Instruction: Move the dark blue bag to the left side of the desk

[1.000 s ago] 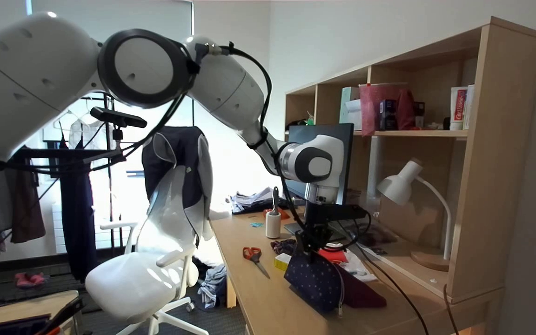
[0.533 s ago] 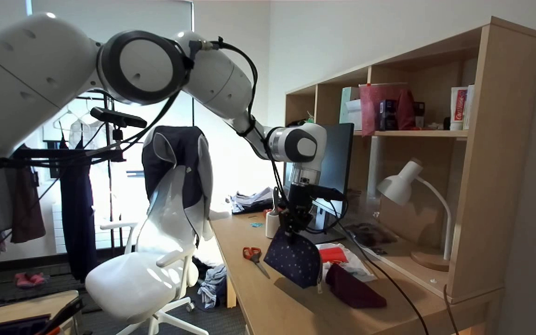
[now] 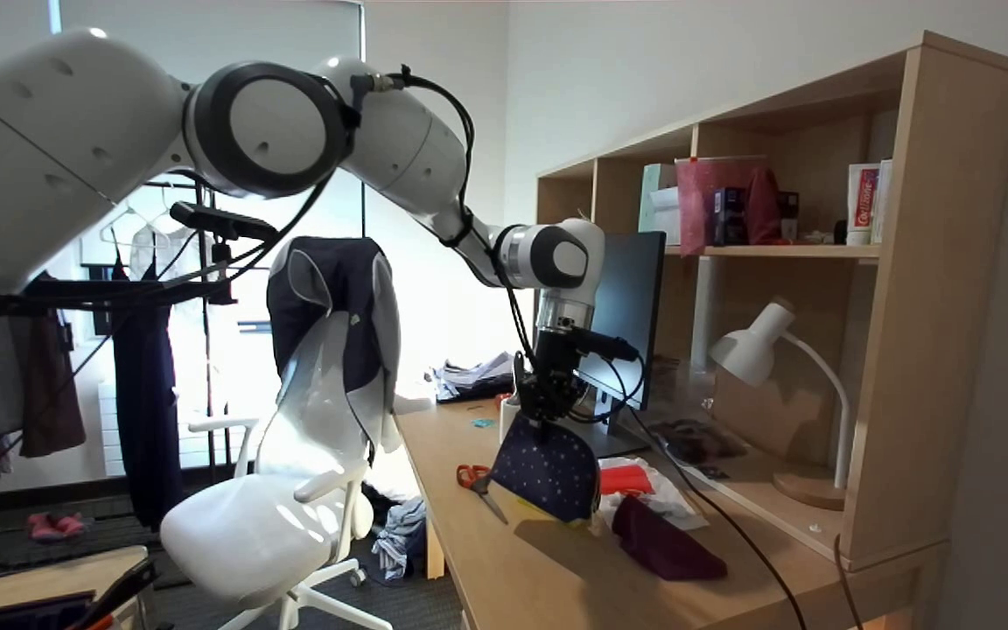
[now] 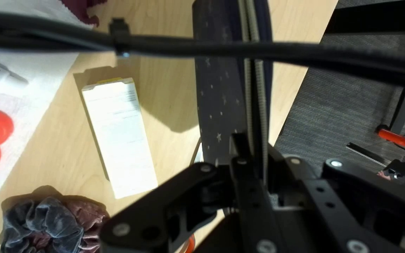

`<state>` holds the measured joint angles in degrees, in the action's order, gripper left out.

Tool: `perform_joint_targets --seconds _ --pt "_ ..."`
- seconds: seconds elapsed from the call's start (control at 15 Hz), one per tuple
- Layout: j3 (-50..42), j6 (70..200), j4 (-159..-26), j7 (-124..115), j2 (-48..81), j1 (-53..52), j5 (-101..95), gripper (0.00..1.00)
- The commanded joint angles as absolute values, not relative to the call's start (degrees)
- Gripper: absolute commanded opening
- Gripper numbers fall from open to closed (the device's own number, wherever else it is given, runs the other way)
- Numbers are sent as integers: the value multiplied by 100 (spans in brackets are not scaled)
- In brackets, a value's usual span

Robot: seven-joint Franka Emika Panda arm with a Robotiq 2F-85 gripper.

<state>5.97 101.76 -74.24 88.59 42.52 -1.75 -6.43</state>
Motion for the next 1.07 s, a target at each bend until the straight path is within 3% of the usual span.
perform_joint_targets --seconds 0.0,0.73,0.8,1.0 --pt "626 10155 -7402 8846 4261 -157 -663 10" --pt "506 8912 -5324 8767 5155 -1449 -1946 9" --pt "559 9227 -5933 8688 4805 -1270 -1703 10" --pt "523 9127 -5639 8687 5020 -1481 -1828 10"
